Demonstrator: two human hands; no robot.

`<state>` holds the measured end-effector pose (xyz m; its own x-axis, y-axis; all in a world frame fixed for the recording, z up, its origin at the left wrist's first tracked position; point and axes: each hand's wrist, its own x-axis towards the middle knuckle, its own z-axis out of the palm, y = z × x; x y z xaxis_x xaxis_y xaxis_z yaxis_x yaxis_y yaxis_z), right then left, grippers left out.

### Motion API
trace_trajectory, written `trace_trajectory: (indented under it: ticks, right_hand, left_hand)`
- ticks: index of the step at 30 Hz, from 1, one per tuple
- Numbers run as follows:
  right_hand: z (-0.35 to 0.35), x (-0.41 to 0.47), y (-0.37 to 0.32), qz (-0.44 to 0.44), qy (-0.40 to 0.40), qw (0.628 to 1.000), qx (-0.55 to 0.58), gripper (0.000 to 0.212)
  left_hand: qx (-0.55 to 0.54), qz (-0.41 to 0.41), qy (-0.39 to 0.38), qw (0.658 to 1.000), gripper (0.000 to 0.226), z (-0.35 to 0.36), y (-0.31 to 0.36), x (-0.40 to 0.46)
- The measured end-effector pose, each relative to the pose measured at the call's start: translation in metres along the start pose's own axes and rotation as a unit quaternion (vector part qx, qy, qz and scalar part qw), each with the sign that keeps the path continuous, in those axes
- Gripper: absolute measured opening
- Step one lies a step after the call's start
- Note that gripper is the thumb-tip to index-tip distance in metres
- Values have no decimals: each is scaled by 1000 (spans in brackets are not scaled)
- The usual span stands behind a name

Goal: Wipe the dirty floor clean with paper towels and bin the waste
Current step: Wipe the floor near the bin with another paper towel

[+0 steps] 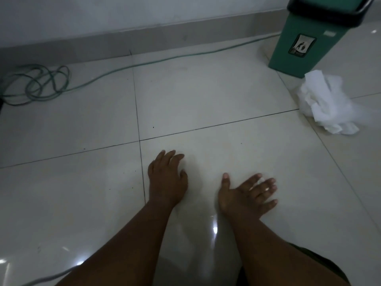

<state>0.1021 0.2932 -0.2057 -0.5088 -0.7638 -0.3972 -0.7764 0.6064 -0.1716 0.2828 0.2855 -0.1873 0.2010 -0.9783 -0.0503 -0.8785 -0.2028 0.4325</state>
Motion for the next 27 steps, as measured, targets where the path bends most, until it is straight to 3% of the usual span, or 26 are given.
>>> trace_trajectory:
  ticks: [5,10,16,23,27]
  right_hand:
    - [-9,35,3,-59,36,997,42,104]
    - [-11,57,-9,-98,86,991,-30,101]
    - [-8,62,-34,-134,77,986,-66,103]
    - [29,36,-135,-345,31,933,-96,101]
    - [59,17,-198,-400,4,912,-92,100]
  left_hand:
    - [14,5,-29,999,51,-5,6,15]
    - [29,-5,-39,999,52,-8,-3,25]
    - [31,-44,-15,998,56,-10,-22,34]
    - [40,-104,35,993,59,-31,-65,55]
    - [49,-139,71,987,59,-52,-105,65]
